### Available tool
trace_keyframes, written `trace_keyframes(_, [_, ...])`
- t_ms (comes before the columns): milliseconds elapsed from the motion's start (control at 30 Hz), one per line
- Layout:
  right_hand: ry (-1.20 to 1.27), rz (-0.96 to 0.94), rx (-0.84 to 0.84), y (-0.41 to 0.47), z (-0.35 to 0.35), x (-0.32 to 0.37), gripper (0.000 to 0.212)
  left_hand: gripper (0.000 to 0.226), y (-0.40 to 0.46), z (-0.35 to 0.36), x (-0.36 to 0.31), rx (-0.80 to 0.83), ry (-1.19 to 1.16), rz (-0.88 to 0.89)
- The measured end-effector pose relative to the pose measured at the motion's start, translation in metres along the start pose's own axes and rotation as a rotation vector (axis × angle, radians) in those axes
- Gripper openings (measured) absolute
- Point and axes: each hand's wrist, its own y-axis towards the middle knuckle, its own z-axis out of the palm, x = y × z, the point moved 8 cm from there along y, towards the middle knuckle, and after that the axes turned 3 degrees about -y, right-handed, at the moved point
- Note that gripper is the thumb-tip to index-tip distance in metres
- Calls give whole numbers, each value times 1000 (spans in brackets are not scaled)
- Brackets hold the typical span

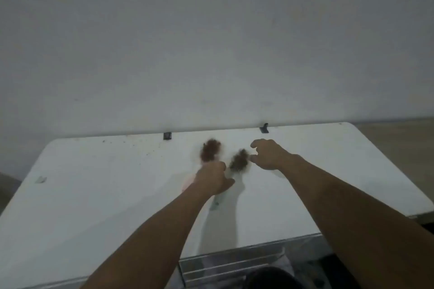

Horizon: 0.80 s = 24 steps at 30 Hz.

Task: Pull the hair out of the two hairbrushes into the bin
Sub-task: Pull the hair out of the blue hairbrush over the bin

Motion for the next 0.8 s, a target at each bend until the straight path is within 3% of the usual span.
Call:
trace_keyframes(100, [8,33,16,4,12,-2,46,55,3,9,6,9,64,-22])
trace_keyframes(267, [-4,-1,3,8,30,6,35,40,4,18,7,14,133,7])
trace_keyframes(400, [65,51,-12,13,46,1,30,29,5,22,5,-41,21,46])
trace_keyframes(600, [297,126,-134,13,48,-8,25,30,7,24,5,-31,-114,-12])
trace_keyframes(700, [580,264,-174,10,52,-28,16,30,10,24,5,-11,-236,-55])
trace_keyframes(800, [1084,440,-75,0,70,-44,28,32,11,28,-2,35,-309,-36])
